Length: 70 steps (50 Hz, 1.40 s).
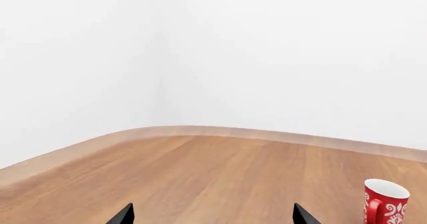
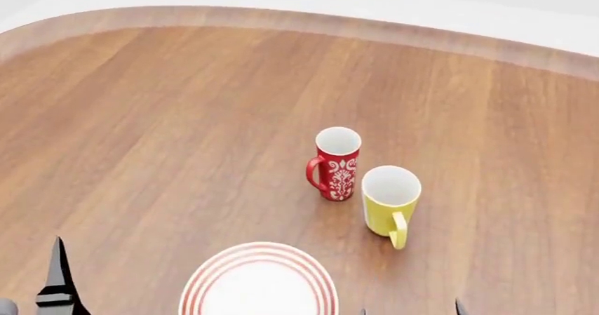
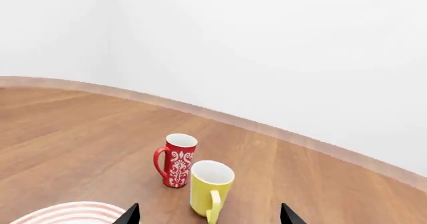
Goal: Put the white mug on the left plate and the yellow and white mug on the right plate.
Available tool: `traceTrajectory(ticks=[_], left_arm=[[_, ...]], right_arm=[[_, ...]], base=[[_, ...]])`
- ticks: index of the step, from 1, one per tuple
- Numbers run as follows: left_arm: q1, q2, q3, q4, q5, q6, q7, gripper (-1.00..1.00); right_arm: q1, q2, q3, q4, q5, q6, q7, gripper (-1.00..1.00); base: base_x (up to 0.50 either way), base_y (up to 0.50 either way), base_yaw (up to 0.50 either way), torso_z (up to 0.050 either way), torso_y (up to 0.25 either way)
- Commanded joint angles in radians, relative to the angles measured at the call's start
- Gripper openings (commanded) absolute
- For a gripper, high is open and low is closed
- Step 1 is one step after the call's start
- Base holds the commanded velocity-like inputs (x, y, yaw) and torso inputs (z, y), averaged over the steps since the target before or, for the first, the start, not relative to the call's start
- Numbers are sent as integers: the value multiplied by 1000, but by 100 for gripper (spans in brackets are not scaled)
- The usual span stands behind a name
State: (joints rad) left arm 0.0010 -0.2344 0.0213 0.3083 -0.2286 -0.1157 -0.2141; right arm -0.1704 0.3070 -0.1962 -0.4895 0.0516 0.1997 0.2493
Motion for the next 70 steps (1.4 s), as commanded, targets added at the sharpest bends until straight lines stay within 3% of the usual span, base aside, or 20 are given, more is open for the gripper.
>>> traceTrajectory(ticks=[1,9,21,28,35,54,70], left_arm=[[12,-31,-39,80,-53,-55,-11,100],[7,-31,-36,71,-54,-57,-17,100],[21,-43,-80,116,-64,-25,-36,100],[91,-86,-228,322,-90,-8,-100,100],[108,-109,-355,383,-302,-72,-116,100],[140,-96,-380,409,-371,-75,-129,100],[136,-99,-372,403,-359,-74,-141,100]], right_arm=[[-100,91,4,-92,-18,5,-27,100],[-105,78,51,-105,43,-8,-17,100],[-174,135,8,-157,-33,-3,-31,100],[-194,162,-47,-164,-78,10,-58,100],[-210,186,-81,-162,-99,21,-83,100],[-272,262,-168,-154,-186,-17,-127,100],[-285,304,-163,-136,-72,-142,-185,100]], base=[[0,0,0,0,0],[-179,-54,0,0,0],[0,0,0,0,0],[0,0,0,0,0],[0,0,0,0,0],[0,0,0,0,0],[0,0,0,0,0]])
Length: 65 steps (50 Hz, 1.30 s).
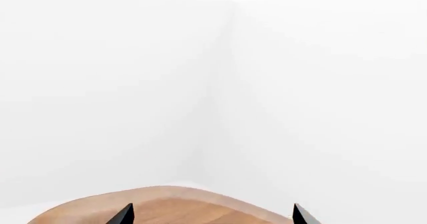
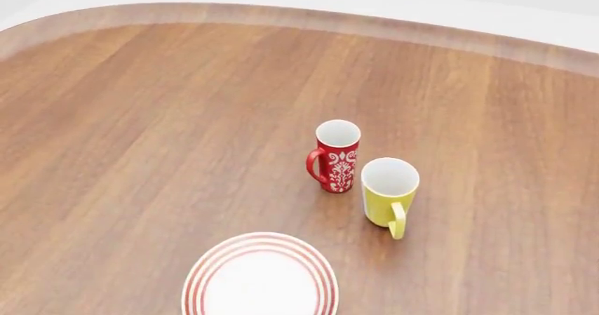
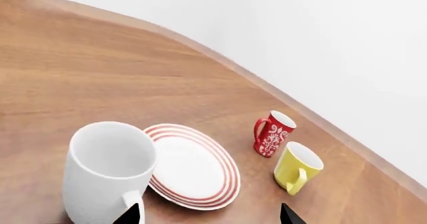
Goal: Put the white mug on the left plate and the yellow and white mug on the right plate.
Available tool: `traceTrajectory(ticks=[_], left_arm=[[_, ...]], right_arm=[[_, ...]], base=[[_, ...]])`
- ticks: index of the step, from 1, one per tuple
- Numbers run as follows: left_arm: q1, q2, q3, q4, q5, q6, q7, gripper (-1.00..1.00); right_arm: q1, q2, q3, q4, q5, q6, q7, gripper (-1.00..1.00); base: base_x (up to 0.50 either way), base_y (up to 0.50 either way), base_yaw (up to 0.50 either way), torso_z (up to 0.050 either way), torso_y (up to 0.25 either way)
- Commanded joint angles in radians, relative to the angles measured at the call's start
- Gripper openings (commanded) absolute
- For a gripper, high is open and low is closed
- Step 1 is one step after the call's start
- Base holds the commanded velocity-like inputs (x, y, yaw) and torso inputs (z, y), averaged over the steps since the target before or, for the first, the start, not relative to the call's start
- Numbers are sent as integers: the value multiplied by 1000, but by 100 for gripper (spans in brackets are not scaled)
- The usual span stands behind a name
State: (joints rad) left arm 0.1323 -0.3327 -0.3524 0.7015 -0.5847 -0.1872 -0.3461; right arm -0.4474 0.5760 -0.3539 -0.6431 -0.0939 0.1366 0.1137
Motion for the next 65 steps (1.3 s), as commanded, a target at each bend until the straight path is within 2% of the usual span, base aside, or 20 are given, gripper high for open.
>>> traceTrajectory(ticks=[1,8,16,37,46,65], left_arm=[[4,-1,4,11,-1,-2,-9,100],[8,3,25,19,25,2,-13,100],[11,6,33,28,32,4,-20,100],[32,9,41,56,41,7,-39,100],[33,5,34,56,32,10,-42,100],[44,-1,15,63,22,25,-47,100]], right_arm=[[-3,39,-3,17,86,-70,-58,100],[35,87,-7,-22,214,21,-159,100],[90,114,3,-47,287,152,-203,100],[203,163,8,-38,358,339,-265,100],[314,150,24,-23,425,418,-304,100],[470,96,-66,71,415,482,-366,100]], base=[[0,0,0,0,0],[0,0,0,0,0],[0,0,0,0,0],[0,0,0,0,0],[0,0,0,0,0],[0,0,0,0,0]])
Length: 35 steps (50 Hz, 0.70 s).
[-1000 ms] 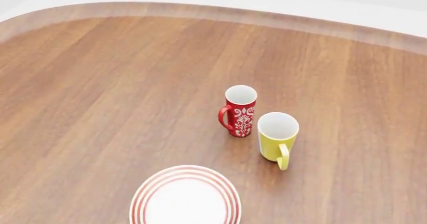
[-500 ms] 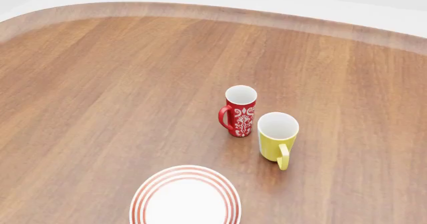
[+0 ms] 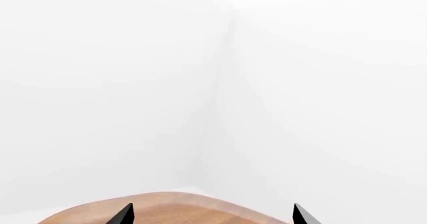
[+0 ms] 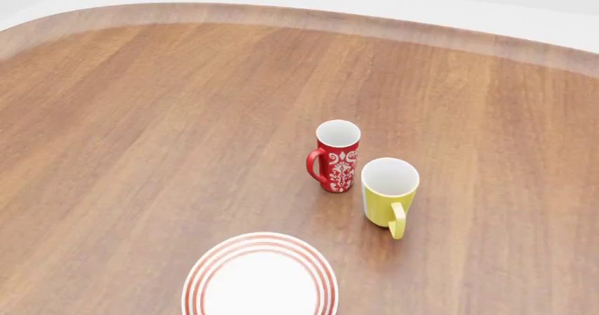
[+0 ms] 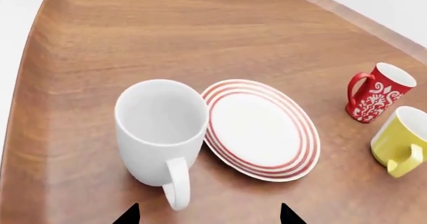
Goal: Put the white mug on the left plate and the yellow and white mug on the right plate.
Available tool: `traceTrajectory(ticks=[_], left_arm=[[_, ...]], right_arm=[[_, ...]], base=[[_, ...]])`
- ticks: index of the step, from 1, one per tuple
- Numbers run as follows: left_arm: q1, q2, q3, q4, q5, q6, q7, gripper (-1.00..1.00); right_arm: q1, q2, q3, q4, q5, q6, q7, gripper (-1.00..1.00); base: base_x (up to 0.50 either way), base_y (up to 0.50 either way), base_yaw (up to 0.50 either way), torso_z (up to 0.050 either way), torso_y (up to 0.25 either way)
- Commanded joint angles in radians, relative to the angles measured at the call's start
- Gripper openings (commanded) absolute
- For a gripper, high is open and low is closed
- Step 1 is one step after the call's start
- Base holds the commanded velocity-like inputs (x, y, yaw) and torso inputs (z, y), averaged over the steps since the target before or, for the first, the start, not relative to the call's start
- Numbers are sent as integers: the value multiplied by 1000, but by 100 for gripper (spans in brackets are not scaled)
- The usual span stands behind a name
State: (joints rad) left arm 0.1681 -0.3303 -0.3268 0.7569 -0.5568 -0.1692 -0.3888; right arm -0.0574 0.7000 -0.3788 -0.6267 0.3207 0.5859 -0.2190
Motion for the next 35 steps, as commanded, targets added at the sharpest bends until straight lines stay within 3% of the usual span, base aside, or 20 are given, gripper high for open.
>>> traceTrajectory(ticks=[1,35], left_arm=[[9,-4,-12,9,-8,6,-6,100],[24,-13,-19,26,-23,16,-19,100]], right_arm=[[85,-30,-44,57,1,35,-36,100],[242,-122,-173,219,-42,56,-108,100]], base=[[0,0,0,0,0],[0,0,0,0,0]])
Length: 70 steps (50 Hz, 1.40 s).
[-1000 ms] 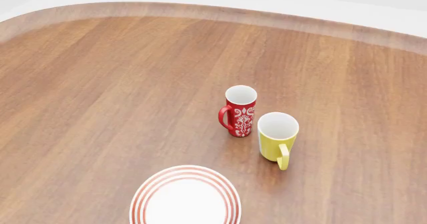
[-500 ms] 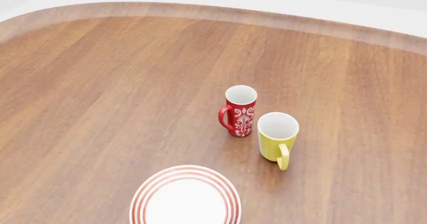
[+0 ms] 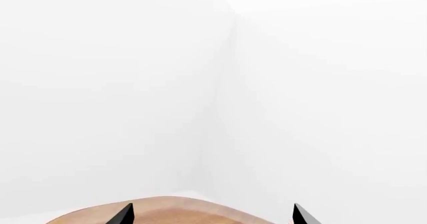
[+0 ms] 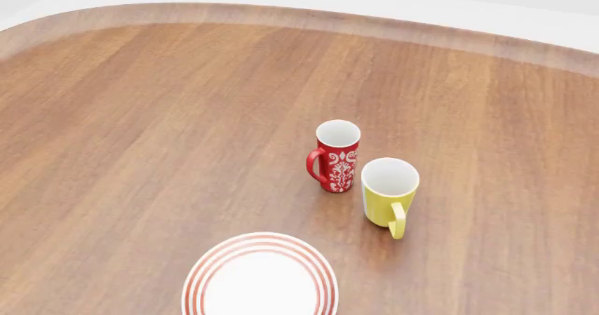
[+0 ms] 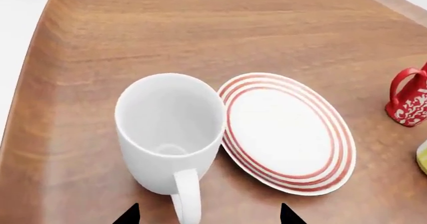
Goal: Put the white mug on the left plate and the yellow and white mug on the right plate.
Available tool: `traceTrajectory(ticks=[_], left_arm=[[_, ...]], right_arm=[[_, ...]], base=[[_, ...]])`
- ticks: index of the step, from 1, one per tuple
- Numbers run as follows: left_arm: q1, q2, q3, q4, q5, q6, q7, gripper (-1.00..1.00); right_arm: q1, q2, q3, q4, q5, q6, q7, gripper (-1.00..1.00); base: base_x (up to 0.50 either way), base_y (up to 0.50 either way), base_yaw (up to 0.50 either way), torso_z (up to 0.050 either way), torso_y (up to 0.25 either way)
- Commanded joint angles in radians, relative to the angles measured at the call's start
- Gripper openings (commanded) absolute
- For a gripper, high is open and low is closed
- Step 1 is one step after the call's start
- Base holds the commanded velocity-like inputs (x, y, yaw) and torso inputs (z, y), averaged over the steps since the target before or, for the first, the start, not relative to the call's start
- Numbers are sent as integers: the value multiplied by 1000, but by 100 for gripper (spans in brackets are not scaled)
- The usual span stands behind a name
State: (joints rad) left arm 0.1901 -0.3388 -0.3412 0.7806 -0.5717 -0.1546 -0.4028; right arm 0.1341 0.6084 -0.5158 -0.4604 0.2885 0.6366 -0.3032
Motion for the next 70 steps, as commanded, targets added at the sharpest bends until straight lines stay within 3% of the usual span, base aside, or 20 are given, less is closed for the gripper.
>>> traceTrajectory(ticks=[1,35,53,54,70], left_arm=[[3,-5,-5,3,-12,1,-4,100],[15,-12,-9,15,-23,13,-15,100],[19,-15,-16,16,-34,18,-24,100],[19,-15,-15,16,-32,18,-24,100],[17,-22,-15,12,-40,21,-25,100]], right_arm=[[55,-33,-42,61,-13,5,-27,100],[131,-137,-143,370,-62,-111,-97,100],[126,-139,-152,401,-58,-132,-106,100],[125,-138,-153,402,-59,-133,-106,-100],[109,-128,-119,362,-40,-186,-93,-100]], base=[[0,0,0,0,0],[0,0,0,0,0],[0,0,0,0,0],[0,0,0,0,0],[0,0,0,0,0]])
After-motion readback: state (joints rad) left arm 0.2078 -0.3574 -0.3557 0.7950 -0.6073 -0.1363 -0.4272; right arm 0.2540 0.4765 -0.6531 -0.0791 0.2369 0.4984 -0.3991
